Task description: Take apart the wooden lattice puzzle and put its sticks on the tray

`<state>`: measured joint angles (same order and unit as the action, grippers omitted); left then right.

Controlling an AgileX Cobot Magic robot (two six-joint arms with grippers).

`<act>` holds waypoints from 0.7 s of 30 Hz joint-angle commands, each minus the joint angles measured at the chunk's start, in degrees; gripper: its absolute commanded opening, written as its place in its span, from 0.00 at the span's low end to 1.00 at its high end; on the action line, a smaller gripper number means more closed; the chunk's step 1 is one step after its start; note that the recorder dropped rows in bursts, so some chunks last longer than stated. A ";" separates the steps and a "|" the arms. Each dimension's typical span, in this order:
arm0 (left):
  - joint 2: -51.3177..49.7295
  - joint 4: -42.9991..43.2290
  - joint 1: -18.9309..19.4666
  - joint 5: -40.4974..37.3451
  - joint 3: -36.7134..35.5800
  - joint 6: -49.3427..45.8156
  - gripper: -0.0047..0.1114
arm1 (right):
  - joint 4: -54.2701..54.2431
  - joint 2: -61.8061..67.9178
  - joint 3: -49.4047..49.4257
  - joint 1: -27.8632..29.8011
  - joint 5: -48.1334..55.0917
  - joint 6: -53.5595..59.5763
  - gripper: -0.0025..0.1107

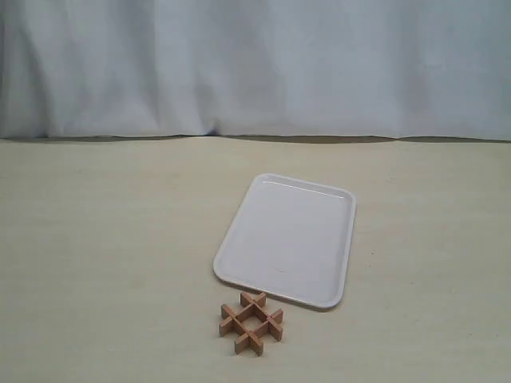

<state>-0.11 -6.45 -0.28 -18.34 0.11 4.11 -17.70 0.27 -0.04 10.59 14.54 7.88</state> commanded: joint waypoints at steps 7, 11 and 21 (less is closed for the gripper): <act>0.11 -0.02 -0.42 0.45 -0.11 0.20 0.04 | 0.05 -0.27 0.04 -0.05 -27.43 -0.13 0.06; 0.11 -0.02 -0.42 0.45 -0.11 0.20 0.04 | 0.05 -0.27 0.04 -0.05 -38.43 -1.41 0.06; 0.11 -0.02 -0.42 0.33 -0.11 0.20 0.04 | 0.80 -0.27 0.04 -0.05 -40.21 -41.20 0.06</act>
<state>-0.11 -6.45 -0.28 -18.34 0.11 4.11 -17.59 0.27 -0.04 10.59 -25.39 -27.63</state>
